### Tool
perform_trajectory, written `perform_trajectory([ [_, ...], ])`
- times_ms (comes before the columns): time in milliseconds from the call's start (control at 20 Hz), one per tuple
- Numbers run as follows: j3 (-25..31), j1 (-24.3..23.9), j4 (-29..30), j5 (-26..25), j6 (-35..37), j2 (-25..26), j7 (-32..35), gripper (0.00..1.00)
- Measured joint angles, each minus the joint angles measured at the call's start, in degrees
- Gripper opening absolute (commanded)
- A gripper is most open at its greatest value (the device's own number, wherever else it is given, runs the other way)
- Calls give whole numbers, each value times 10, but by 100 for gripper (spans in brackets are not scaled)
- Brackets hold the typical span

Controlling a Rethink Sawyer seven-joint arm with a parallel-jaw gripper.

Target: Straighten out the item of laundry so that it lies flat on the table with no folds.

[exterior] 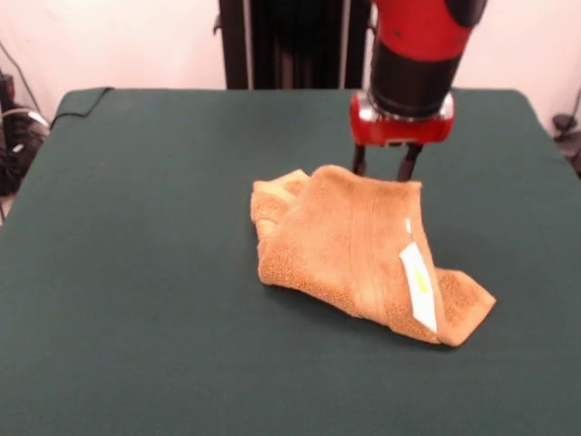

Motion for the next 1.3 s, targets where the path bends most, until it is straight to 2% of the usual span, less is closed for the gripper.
perform_trajectory([
  [200, 0, -7, 0, 7, 23, -36, 0, 100],
  [650, 0, -21, 1, 22, 32, -69, 0, 100],
  [1000, 0, -30, 8, 25, 28, -68, 0, 100],
  [1300, 0, -33, 36, 24, -8, -57, 0, 100],
])
